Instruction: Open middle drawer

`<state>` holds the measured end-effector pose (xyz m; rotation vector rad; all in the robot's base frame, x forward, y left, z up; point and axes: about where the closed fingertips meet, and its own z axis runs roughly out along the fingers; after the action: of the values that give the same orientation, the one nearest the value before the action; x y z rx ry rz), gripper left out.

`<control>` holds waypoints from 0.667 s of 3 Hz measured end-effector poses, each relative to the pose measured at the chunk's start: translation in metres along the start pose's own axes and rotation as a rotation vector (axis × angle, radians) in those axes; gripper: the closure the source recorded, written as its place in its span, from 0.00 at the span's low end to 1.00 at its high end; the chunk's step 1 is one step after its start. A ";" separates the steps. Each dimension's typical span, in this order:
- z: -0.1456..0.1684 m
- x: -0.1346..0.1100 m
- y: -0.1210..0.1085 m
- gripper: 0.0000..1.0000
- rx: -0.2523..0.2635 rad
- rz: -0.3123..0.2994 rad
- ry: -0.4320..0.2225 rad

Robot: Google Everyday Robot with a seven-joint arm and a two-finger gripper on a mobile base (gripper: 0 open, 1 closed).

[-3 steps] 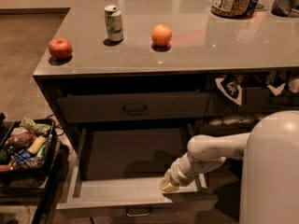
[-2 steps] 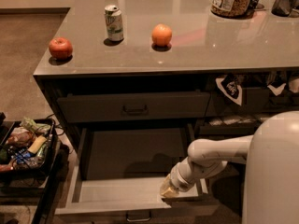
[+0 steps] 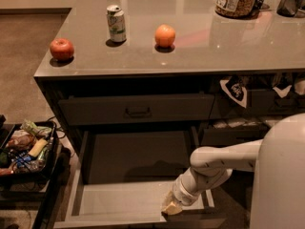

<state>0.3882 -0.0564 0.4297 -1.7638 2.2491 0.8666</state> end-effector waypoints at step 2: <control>-0.011 -0.014 -0.014 1.00 0.106 -0.118 0.014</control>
Offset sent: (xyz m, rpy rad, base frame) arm 0.0754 0.0039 0.0221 -0.0304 -0.4306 0.0840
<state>0.4075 -0.0522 0.4407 -1.8387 2.1318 0.7009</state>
